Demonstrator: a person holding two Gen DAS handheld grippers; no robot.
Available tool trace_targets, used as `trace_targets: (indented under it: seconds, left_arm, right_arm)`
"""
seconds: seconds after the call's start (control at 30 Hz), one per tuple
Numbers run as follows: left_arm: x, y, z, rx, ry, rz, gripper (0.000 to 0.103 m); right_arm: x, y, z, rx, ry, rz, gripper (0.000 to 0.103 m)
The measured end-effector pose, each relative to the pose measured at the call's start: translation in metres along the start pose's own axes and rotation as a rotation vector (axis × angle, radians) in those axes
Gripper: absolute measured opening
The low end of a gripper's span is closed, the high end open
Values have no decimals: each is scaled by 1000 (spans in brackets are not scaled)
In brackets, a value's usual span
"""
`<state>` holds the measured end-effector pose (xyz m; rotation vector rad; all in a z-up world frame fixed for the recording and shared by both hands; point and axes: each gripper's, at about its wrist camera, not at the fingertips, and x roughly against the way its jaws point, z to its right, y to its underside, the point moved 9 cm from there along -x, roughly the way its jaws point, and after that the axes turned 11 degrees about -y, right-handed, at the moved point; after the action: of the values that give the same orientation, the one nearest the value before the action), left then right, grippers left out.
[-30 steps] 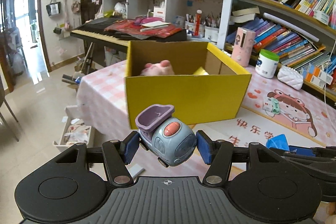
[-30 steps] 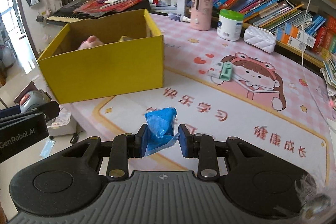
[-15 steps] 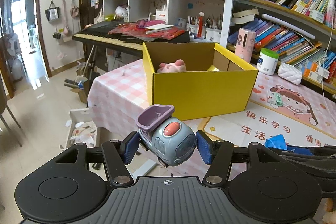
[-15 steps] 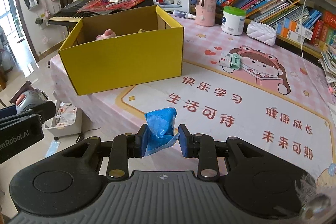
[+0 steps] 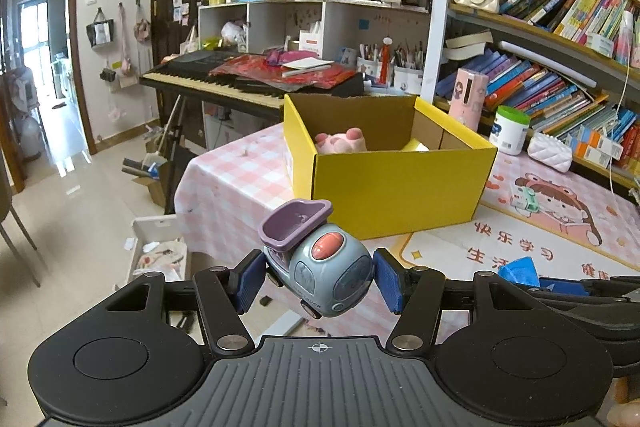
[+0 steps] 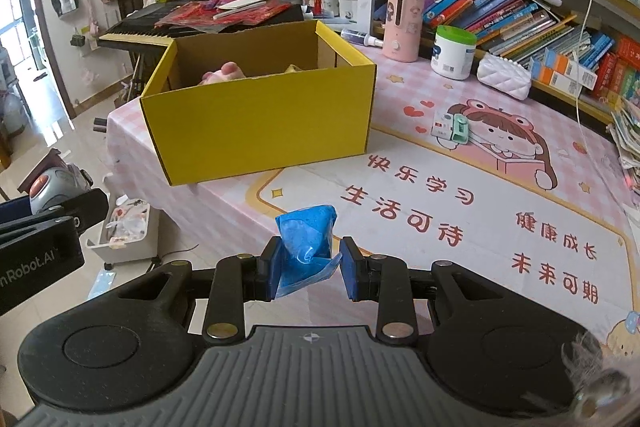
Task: Organize objects
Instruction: 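Carry the toy car and blue item toward the yellow box with both grippers, then lower the toy car and blue item into the yellow box with both grippers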
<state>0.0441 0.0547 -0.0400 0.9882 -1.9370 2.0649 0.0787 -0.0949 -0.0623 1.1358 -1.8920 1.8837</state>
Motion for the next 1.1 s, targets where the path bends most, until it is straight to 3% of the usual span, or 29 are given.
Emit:
trace_targets:
  seconds: [0.43,0.77,1.1]
  left_arm:
    - [-15,-23,10,0,-10,39,58]
    - [-42,-76,32,-2,-32,136,58]
    - [-92,-116,64,6,-71,150,58]
  right_arm:
    - [-13,-25,11,-6,-17,29,28]
    - [-32,-105,30,20,-52,162,28]
    - [-71,-179,50,108,-124,204,28]
